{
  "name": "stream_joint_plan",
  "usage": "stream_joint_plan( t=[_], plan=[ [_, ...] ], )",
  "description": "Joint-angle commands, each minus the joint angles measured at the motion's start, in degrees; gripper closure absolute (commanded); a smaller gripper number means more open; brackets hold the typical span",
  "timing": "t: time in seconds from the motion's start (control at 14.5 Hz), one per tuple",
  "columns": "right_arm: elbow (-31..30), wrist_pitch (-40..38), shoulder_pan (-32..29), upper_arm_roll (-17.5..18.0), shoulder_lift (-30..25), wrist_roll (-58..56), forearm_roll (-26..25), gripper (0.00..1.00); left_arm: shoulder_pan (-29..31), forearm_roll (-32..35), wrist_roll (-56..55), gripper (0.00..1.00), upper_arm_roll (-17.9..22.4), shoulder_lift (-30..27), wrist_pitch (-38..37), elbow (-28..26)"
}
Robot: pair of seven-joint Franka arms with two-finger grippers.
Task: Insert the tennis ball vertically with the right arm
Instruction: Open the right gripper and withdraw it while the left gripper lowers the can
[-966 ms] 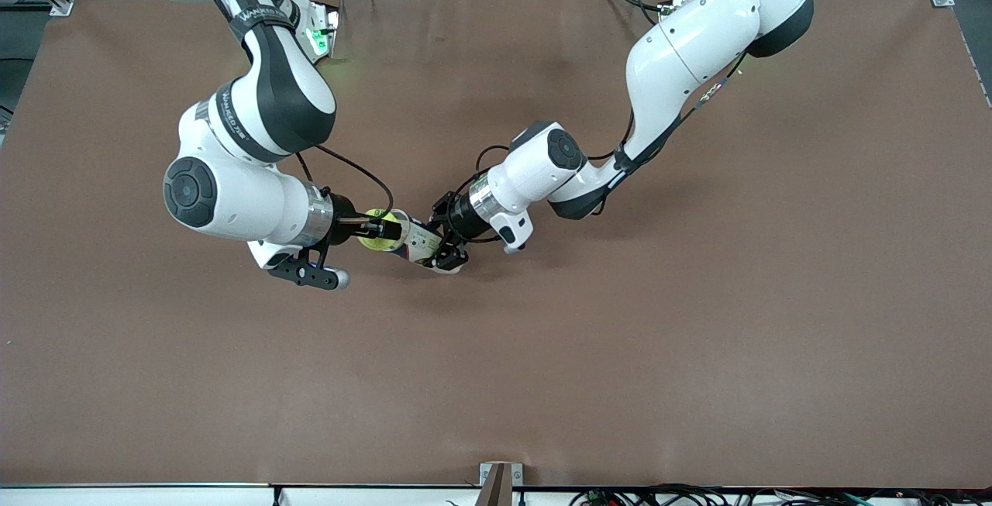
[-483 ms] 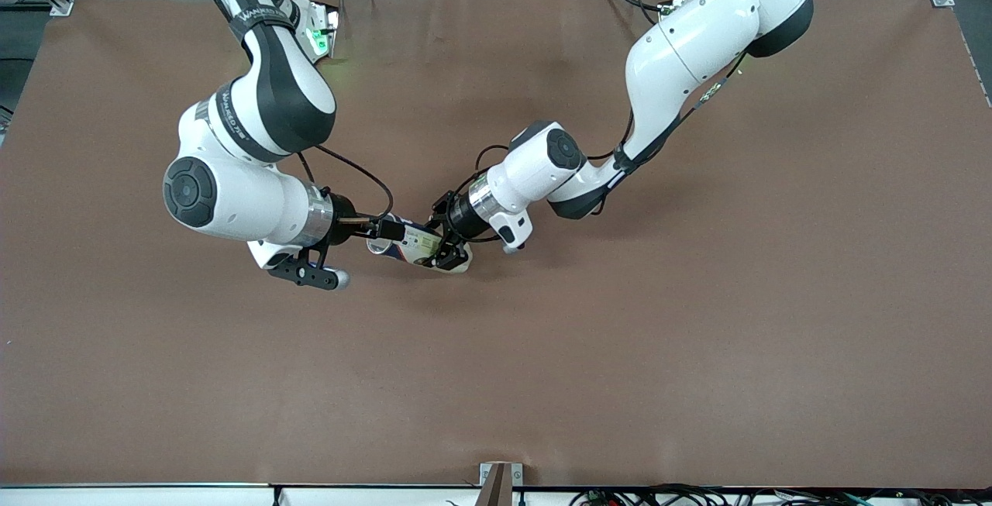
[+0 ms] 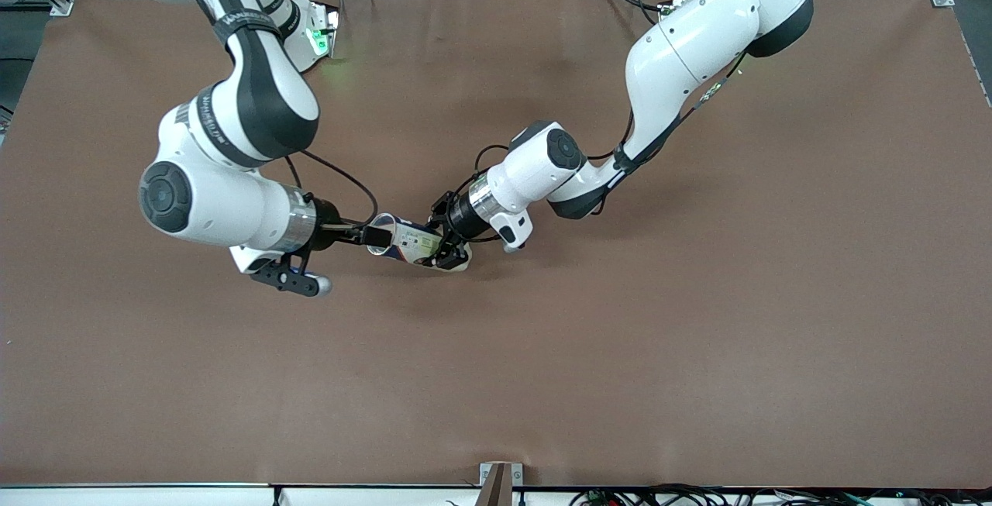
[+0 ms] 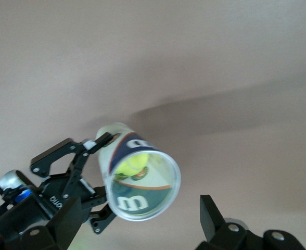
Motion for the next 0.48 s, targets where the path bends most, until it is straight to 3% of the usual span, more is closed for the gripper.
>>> stream_joint_plan(
  t=[0.0, 0.41],
  plan=[
    [-0.2, -4.8, -2.8, 0.5, -2.7, -3.7, -4.8, 0.00, -0.6, -1.5, -1.1, 0.37, 0.1, -0.2, 0.4, 0.7],
    [-0.9, -11.8, -11.3, 0.5, -8.9, -20.1, -15.2, 0.00, -0.4, -1.1, -1.1, 0.44, 0.2, 0.4, 2.5, 0.5]
  ],
)
